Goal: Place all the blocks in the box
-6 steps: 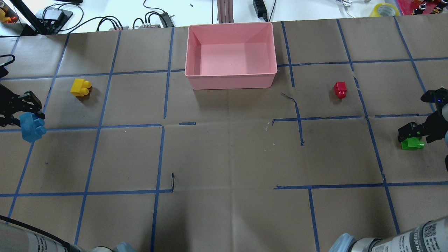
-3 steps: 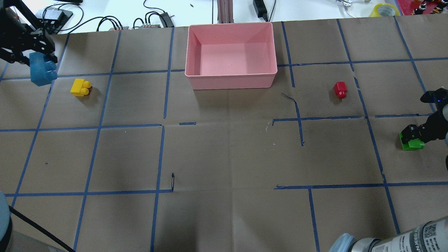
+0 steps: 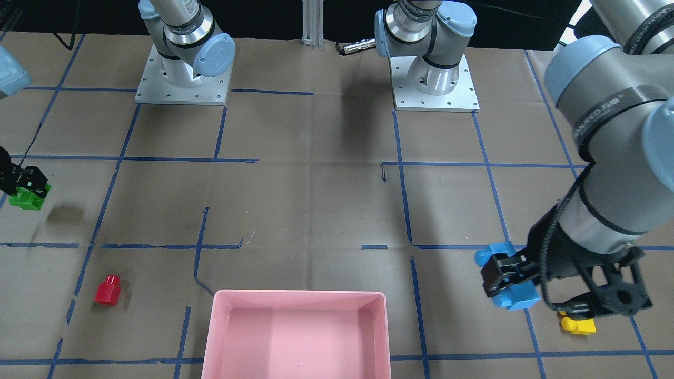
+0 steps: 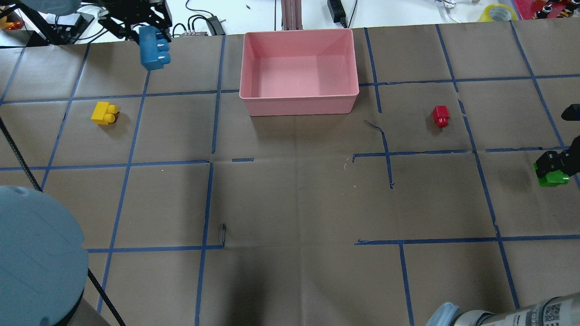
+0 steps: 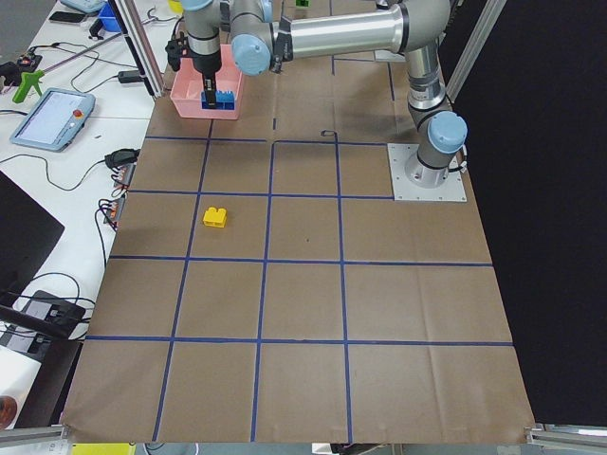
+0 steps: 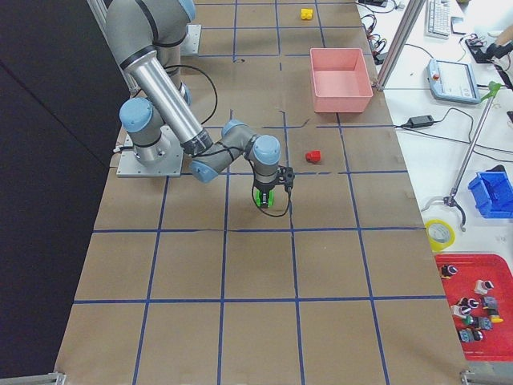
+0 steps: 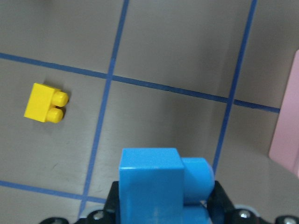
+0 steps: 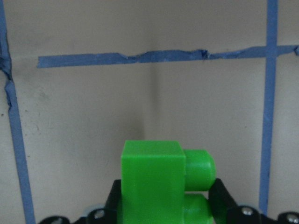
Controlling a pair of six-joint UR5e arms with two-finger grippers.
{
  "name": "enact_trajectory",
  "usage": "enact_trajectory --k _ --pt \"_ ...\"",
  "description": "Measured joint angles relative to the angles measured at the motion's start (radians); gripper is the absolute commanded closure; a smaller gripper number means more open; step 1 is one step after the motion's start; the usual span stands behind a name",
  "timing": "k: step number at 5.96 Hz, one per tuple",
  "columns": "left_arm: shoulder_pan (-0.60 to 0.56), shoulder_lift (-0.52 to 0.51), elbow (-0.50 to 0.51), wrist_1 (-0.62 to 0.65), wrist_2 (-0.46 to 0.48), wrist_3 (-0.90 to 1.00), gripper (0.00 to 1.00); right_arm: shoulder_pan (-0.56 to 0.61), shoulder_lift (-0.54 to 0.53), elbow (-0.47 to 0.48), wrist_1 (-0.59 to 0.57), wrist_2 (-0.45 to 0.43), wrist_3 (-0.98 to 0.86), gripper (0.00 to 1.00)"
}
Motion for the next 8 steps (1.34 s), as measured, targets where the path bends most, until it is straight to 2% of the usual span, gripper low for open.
enact_trajectory --k 2,3,5,6,7,8 --pt "-0.11 -0.121 0.138 -0.033 -0.023 -0.029 0.89 0.036 -0.035 -0.132 0.071 0.018 -0.011 0.94" --pt "-0.143 -0.178 0.173 -0.032 -0.022 -0.035 0.89 0.089 -0.027 -0.195 0.074 0.049 -0.015 0.94" --pt "-0.194 -0.284 0.194 0.04 0.015 -0.063 0.88 0.229 0.055 -0.317 0.031 0.213 -0.019 0.94" --pt "-0.212 -0.312 0.195 0.069 0.031 -0.075 0.88 0.295 0.108 -0.385 -0.01 0.272 -0.016 0.94" --pt "-0.227 -0.327 0.195 0.088 0.034 -0.087 0.85 0.366 0.159 -0.465 -0.026 0.29 0.013 0.93" --pt "-0.243 -0.342 0.195 0.113 0.035 -0.094 0.52 0.442 0.201 -0.534 -0.029 0.289 0.094 0.93"
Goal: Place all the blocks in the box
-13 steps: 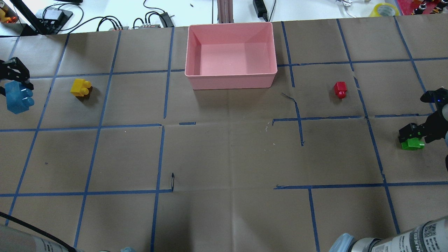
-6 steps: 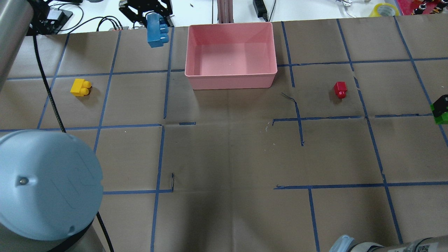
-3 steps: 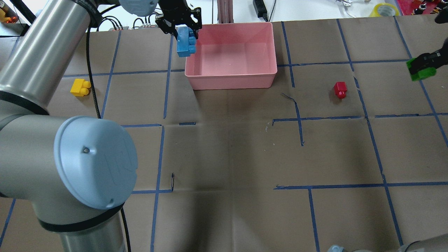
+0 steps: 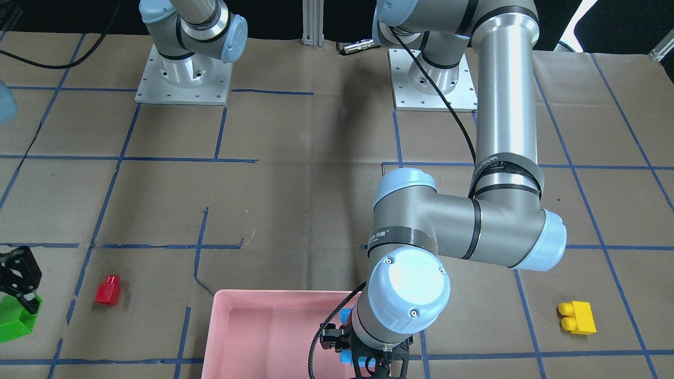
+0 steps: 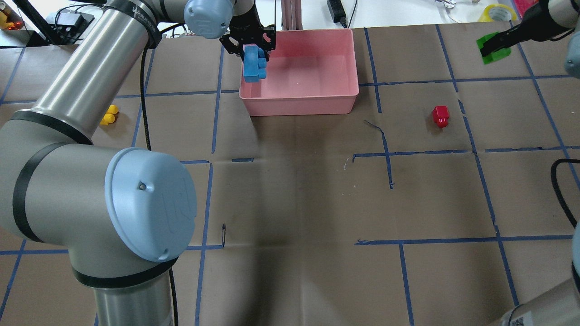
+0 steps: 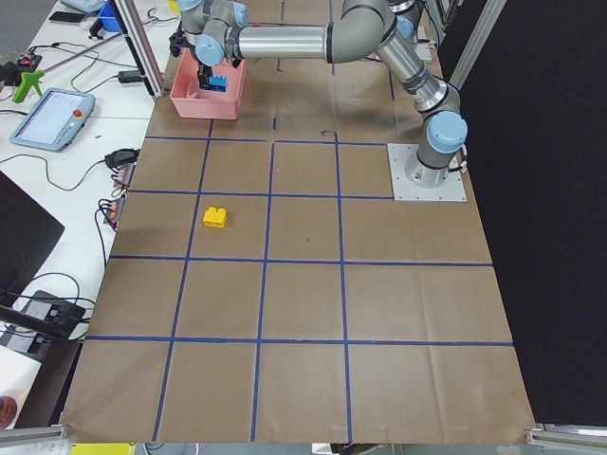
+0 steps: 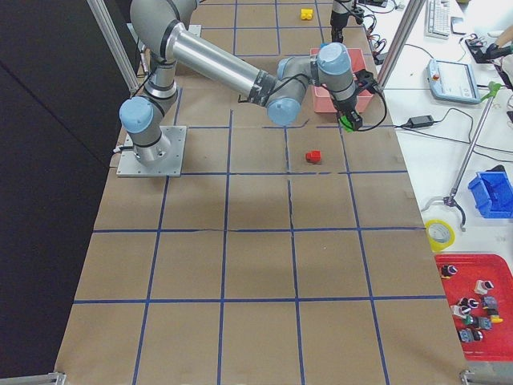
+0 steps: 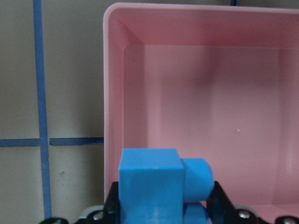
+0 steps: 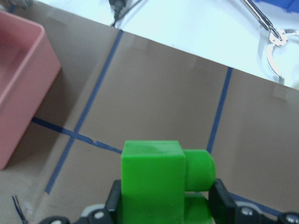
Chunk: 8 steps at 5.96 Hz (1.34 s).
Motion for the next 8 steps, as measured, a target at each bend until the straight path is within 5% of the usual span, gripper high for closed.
enact_trajectory --k 1,5,8 --pt "-0.014 -0.013 0.0 0.026 0.003 -0.005 0.01 0.075 0.028 -0.04 0.0 -0.001 0.129 0.93" --pt "-0.014 0.068 -0.002 0.027 -0.003 -0.074 0.0 0.263 0.048 -0.06 0.001 0.015 0.659 0.93" --pt "0.116 0.269 -0.04 -0.178 0.003 0.033 0.0 0.372 0.158 -0.197 -0.012 0.051 0.885 0.92"
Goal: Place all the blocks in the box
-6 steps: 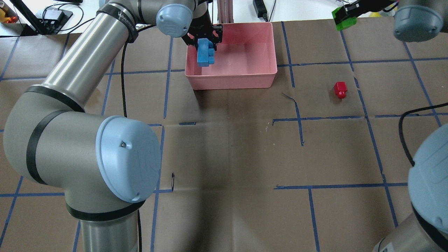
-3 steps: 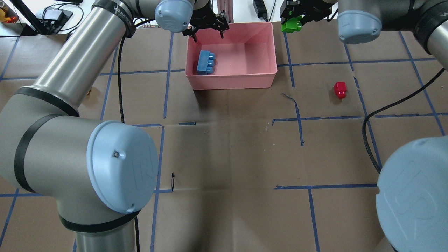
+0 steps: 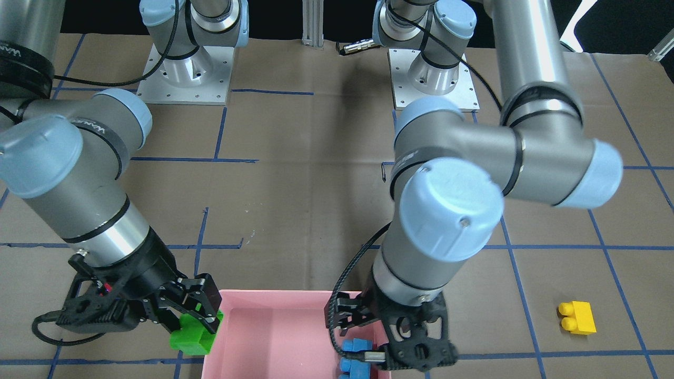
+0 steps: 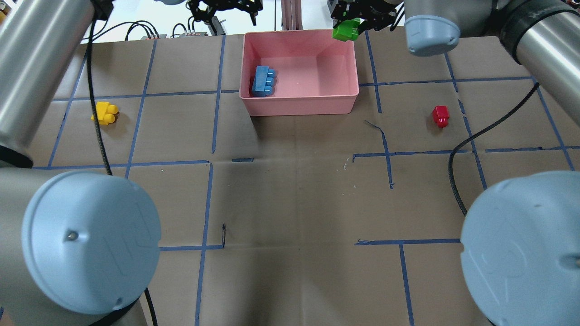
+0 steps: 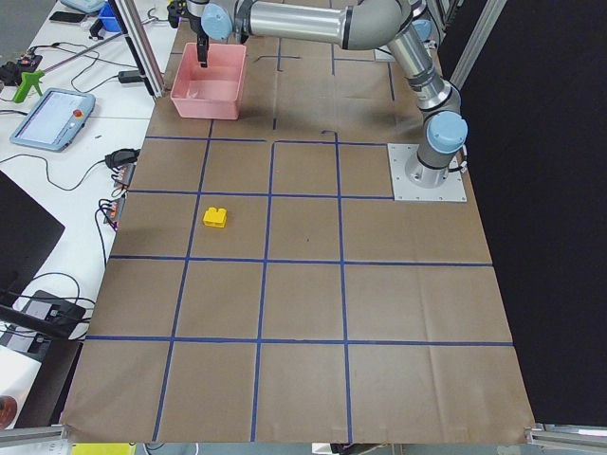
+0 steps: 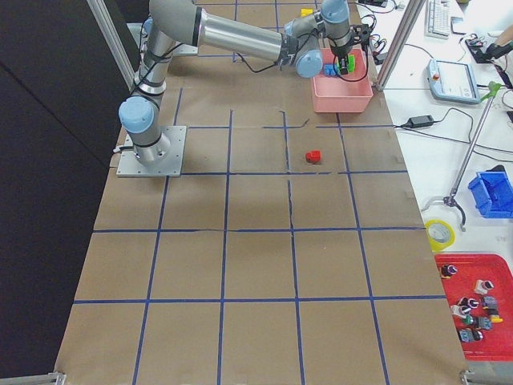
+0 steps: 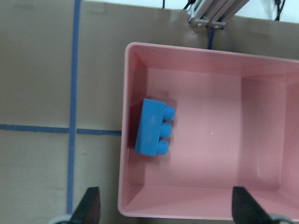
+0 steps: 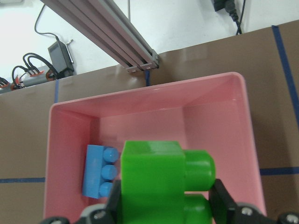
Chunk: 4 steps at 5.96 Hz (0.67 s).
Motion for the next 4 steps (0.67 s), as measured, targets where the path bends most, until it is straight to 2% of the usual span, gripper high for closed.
enact_trajectory --k 1,2,3,4 --pt "0.052 0.063 -0.034 -0.057 0.003 0.063 0.0 0.039 0.055 -0.062 -0.001 -0.003 0.06 0.52" --pt "0.117 0.113 -0.077 -0.083 0.004 0.123 0.0 0.069 0.089 -0.093 -0.001 -0.006 0.1 0.17" --pt "0.202 0.134 -0.107 -0.084 0.003 0.192 0.0 0.092 0.103 -0.096 0.003 -0.008 0.123 0.01" --pt "0.3 0.117 -0.119 -0.054 0.003 0.258 0.0 0.106 0.103 -0.089 0.009 -0.027 0.13 0.0"
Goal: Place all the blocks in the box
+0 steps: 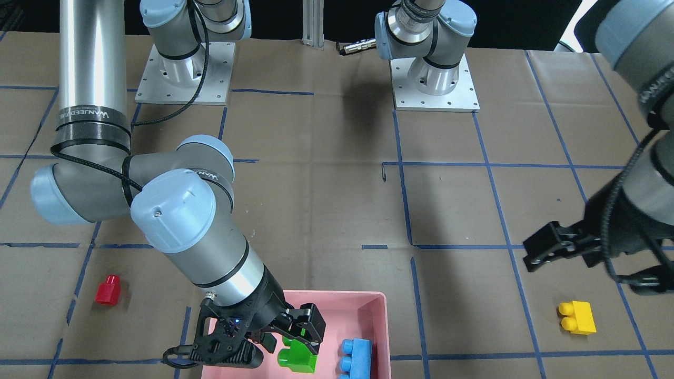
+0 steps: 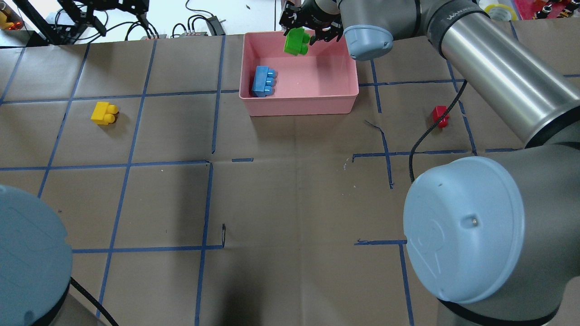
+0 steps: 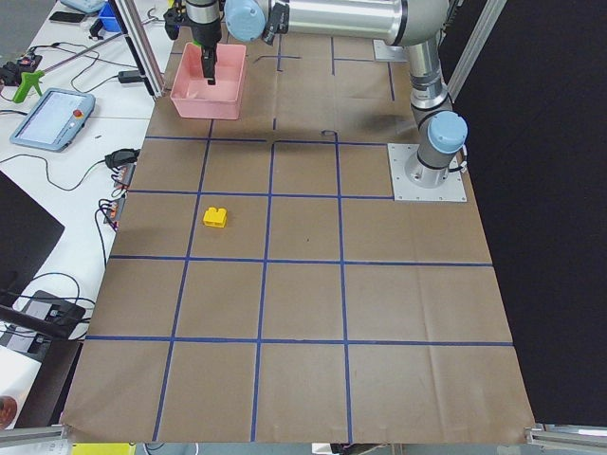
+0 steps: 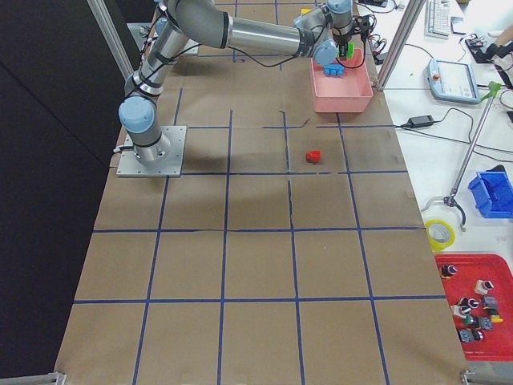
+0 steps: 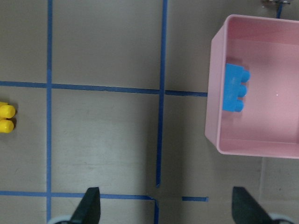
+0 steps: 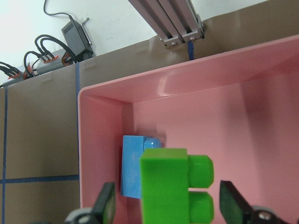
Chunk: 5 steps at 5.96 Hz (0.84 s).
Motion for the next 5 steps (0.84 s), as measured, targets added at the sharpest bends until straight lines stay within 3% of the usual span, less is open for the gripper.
enact_trajectory --k 2,3,4,5 --pt "0.134 -0.095 0.008 0.091 0.018 0.058 0.0 -0.03 -0.022 0.008 0.037 -0.137 -0.075 0.0" --pt "0.16 -0.146 0.006 0.149 0.048 0.088 0.0 -0.078 -0.058 0.009 0.117 -0.174 -0.174 0.02" --pt "0.169 -0.196 0.001 0.174 0.065 0.13 0.0 -0.139 -0.104 0.018 0.224 -0.191 -0.287 0.13" --pt "0.176 -0.246 -0.003 0.182 0.067 0.196 0.0 -0.196 -0.149 0.063 0.292 -0.214 -0.367 0.05"
